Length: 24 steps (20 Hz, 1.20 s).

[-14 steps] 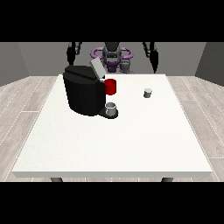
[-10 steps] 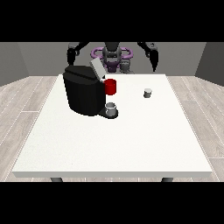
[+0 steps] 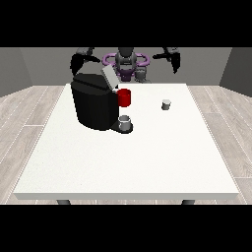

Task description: Insert the coffee pod into the coffee machine and close the lid

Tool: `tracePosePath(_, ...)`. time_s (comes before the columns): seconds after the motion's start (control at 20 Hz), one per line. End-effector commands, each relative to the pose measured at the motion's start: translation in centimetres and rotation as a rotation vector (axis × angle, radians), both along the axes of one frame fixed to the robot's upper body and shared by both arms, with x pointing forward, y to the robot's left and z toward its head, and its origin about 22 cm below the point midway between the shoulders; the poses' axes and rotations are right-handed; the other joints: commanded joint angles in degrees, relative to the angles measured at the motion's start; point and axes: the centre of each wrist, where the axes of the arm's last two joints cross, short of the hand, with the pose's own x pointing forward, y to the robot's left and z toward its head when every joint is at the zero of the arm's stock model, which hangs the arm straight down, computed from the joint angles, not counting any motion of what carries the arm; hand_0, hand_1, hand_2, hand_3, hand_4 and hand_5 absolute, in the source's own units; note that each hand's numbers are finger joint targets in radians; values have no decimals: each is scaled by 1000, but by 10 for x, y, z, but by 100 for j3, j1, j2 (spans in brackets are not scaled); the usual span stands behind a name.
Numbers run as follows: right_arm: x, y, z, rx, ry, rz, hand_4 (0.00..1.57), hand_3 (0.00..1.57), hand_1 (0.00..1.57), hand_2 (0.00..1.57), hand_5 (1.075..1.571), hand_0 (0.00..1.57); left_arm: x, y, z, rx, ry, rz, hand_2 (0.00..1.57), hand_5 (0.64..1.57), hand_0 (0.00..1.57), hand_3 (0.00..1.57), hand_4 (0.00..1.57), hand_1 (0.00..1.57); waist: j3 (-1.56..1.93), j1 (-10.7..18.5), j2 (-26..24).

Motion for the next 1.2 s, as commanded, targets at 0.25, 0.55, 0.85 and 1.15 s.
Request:
tracePosePath(0.25, 9, 32, 4, 25, -71, 6, 134, 0, 0, 0, 1571, 0, 42, 42, 36, 231, 24, 20, 0, 1571, 0, 0, 0, 0, 4, -284, 419)
tracePosePath(0.55, 32, 47, 39, 5, -137, 93, 233, 0, 0, 0, 1571, 0, 74, 67, 36, 224, 76, 53, 0, 1571, 0, 0, 0, 0, 0, -674, 1009)
tracePosePath(0.85, 46, 28, 32, 12, -118, 54, 332, 0, 0, 0, 1571, 0, 95, 72, 42, 265, 150, 29, 0, 1571, 0, 0, 0, 0, 3, -496, 1073)
tracePosePath(1.15, 54, 38, 42, 11, -98, 54, 372, 0, 0, 0, 1571, 0, 102, 77, 19, 323, 199, 55, 0, 1571, 0, 0, 0, 0, 1, -558, 1244)
